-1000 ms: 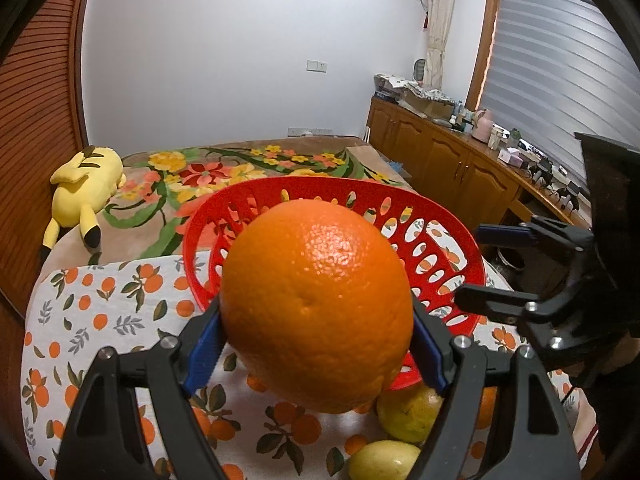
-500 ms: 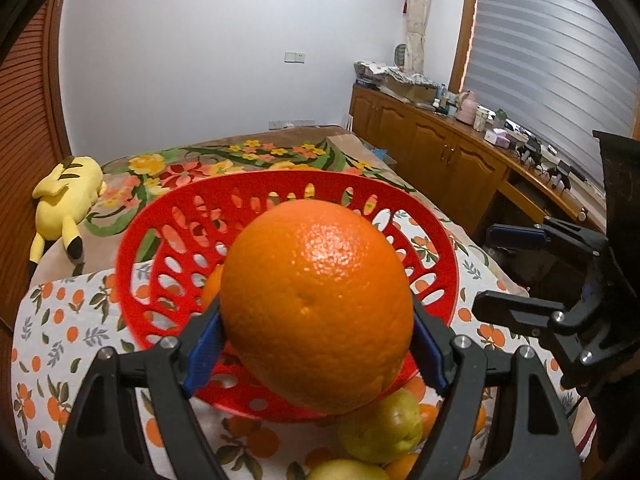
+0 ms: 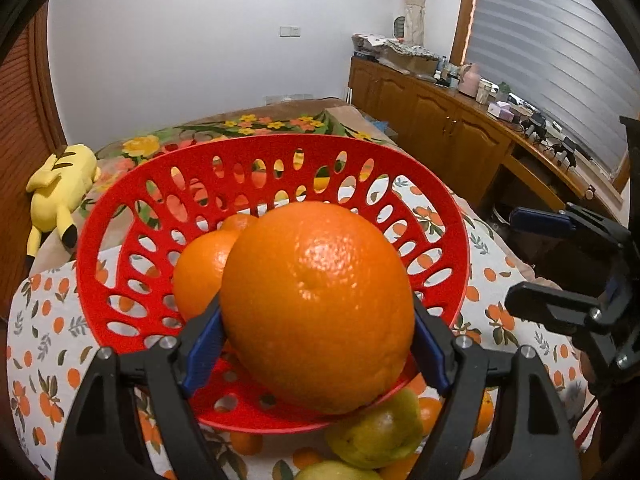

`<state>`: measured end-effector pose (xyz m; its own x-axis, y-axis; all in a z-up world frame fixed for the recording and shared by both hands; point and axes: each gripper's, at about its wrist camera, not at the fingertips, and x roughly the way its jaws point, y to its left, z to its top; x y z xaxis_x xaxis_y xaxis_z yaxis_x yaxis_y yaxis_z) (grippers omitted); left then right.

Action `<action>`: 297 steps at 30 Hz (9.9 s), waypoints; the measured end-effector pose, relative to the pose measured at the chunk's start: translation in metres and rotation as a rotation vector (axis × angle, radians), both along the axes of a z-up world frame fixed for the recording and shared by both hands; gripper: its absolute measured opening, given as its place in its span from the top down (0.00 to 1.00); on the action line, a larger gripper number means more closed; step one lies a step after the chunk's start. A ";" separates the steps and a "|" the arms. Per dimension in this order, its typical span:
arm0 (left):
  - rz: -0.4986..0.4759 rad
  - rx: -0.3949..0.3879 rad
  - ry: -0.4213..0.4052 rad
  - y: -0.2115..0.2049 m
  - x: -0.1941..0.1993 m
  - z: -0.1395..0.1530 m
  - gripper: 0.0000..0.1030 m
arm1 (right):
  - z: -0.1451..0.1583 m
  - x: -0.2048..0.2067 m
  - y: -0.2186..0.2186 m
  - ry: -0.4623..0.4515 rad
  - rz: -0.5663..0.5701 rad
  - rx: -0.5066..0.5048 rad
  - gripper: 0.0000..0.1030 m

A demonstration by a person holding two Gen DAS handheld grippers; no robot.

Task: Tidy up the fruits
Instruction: 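Lower the large orange into the red basket and open the left tool, then move the left tool to a yellow-green fruit while the right tool approaches a mandarin, then close the left tool on the yellow-green fruit while the right tool grasps the mandarin, then lift the yellow-green fruit and mandarin and carry both over the red basket, then open the right tool to drop the mandarin while the left tool releases its fruit, then move both tools back to the fruits on the table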

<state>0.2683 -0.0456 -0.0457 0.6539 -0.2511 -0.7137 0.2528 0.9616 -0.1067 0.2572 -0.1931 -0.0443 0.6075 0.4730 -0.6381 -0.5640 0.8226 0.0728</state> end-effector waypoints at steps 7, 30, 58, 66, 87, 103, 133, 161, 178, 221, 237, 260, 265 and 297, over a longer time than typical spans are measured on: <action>0.001 0.007 0.002 -0.001 -0.002 0.000 0.21 | -0.006 -0.007 0.001 0.010 0.000 0.002 0.13; 0.028 -0.043 -0.129 0.025 -0.038 0.038 0.19 | -0.010 -0.034 0.004 0.019 -0.010 0.013 0.13; 0.119 -0.045 -0.099 0.077 -0.160 -0.017 0.19 | -0.059 -0.090 0.003 0.058 -0.092 0.052 0.20; 0.135 -0.065 -0.057 0.076 -0.164 -0.044 0.19 | -0.071 -0.086 0.011 0.091 -0.091 0.023 0.32; 0.151 -0.088 0.003 0.080 -0.160 -0.066 0.19 | -0.082 -0.089 0.019 0.135 -0.090 -0.025 0.56; 0.149 -0.083 0.018 0.079 -0.158 -0.070 0.19 | -0.087 -0.104 0.017 0.102 -0.082 -0.002 0.55; 0.129 -0.105 -0.035 0.078 -0.165 -0.063 0.34 | -0.084 -0.107 0.015 0.083 -0.079 0.009 0.55; 0.108 -0.118 -0.185 0.083 -0.115 0.028 0.34 | 0.019 -0.047 0.029 -0.096 -0.014 0.044 0.55; 0.094 -0.071 -0.173 0.084 -0.040 0.034 0.34 | 0.018 0.044 0.047 -0.100 -0.002 -0.018 0.55; 0.106 -0.005 -0.087 0.077 0.034 0.010 0.33 | 0.015 0.047 0.047 -0.079 0.022 -0.004 0.47; 0.122 0.006 -0.140 0.078 0.001 0.030 0.27 | 0.024 0.011 0.039 -0.088 0.009 -0.006 0.47; 0.102 -0.020 -0.131 0.076 -0.100 0.014 0.26 | 0.002 -0.068 0.029 -0.039 -0.044 0.038 0.46; 0.092 -0.023 -0.104 0.069 -0.116 -0.001 0.26 | -0.009 -0.080 0.022 -0.020 -0.056 0.046 0.46; 0.030 -0.070 0.054 0.034 -0.116 -0.058 0.26 | -0.075 -0.103 0.017 0.095 -0.091 0.062 0.46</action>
